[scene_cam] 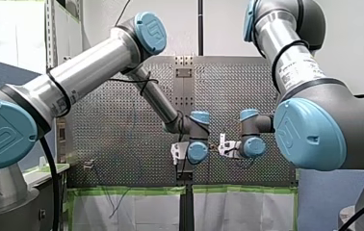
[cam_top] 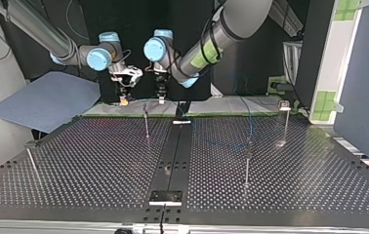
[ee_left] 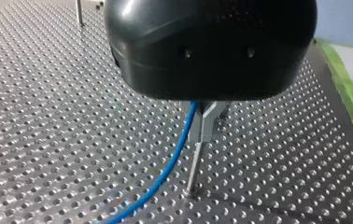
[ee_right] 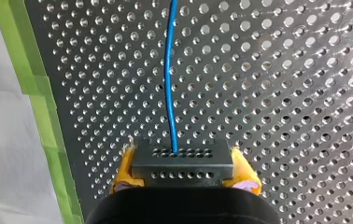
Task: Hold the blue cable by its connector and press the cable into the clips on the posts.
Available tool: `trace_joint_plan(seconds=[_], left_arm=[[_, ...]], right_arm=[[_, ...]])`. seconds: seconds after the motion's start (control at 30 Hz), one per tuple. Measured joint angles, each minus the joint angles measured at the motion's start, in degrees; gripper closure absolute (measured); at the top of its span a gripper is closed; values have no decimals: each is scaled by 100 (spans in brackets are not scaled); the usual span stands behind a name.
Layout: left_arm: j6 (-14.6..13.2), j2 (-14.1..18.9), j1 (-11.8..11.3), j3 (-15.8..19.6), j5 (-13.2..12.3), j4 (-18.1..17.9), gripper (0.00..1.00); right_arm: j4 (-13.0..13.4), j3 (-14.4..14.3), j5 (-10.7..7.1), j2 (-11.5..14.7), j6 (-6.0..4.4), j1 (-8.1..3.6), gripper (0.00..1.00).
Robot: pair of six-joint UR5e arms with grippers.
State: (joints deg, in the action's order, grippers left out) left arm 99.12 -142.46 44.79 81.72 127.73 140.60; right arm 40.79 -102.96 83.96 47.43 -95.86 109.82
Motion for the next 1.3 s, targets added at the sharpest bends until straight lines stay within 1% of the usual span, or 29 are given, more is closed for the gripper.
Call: trace_joint_plan(seconds=[0.13,0.3,0.43,0.57,0.67,0.77,0.93,1.13,1.3], left_arm=[[-67,-111,43,-79,156,-79,100],[-188,-138,78,-94,390,-235,100],[-298,-141,103,-95,503,-323,100],[-390,-143,118,-96,545,-408,100],[-423,-144,118,-97,531,-446,100],[-437,-144,115,-96,517,-458,100],[-503,-177,48,-101,371,-431,100],[-502,-432,-2,-300,86,-176,100],[-401,-651,-21,-525,-37,54,100]], right_arm=[[0,5,-169,4,-66,-46,100],[1,33,-434,5,-93,-72,100],[-26,71,-629,2,-119,-120,100],[-42,84,-825,3,-143,-194,100],[-54,85,-968,4,-153,-272,100],[-59,86,-1111,3,-189,-360,100],[-51,90,-1357,1,-244,-504,100],[-33,88,-1510,0,-294,-678,100],[4,92,-1608,-9,-326,-804,100]])
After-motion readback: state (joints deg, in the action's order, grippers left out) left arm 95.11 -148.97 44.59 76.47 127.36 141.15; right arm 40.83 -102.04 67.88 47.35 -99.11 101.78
